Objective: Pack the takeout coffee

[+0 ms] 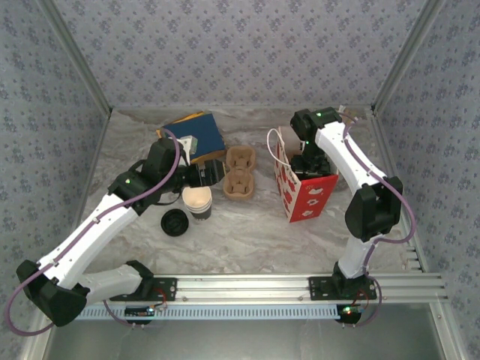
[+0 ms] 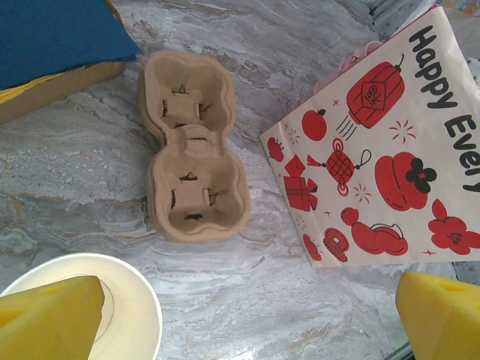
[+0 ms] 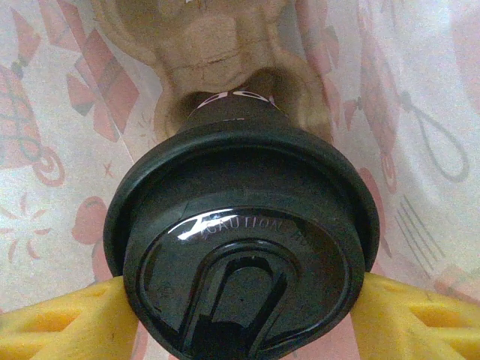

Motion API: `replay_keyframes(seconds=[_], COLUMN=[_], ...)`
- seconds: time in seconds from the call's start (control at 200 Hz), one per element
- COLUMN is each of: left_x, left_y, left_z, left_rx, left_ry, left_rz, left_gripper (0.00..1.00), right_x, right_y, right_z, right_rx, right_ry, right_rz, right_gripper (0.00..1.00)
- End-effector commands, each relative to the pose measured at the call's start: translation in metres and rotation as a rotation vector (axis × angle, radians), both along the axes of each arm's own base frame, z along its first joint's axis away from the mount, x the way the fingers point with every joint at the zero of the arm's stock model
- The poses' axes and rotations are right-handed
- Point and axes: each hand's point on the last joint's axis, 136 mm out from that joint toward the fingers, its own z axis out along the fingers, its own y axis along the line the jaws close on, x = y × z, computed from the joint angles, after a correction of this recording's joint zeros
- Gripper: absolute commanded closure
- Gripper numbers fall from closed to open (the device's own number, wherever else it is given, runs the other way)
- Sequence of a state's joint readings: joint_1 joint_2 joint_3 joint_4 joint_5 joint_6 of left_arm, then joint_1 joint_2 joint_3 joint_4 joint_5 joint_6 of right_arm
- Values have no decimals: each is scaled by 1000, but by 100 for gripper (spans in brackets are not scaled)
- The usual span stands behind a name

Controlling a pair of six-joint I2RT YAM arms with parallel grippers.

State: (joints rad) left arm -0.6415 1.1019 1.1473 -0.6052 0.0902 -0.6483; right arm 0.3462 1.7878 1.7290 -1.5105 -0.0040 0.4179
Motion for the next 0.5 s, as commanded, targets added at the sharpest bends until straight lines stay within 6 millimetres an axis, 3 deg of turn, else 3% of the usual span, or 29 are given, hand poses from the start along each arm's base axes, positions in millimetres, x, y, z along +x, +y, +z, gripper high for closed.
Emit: replay_keyframes(seconds=[0.0,0.495], left_x=[1,0], left_y=[-3,-2], left_z=[8,7], left_rx=[-18,-21], left_ry=[-11,-8], left_rz=[-6,-3], left_gripper=[0,0], right_x=[-1,-3], right_y=[-3,-5], right_z=[-5,-3], right_rx=[-13,-14], right_ry=[22,21], right_rz=[0,0], right_gripper=[28,28])
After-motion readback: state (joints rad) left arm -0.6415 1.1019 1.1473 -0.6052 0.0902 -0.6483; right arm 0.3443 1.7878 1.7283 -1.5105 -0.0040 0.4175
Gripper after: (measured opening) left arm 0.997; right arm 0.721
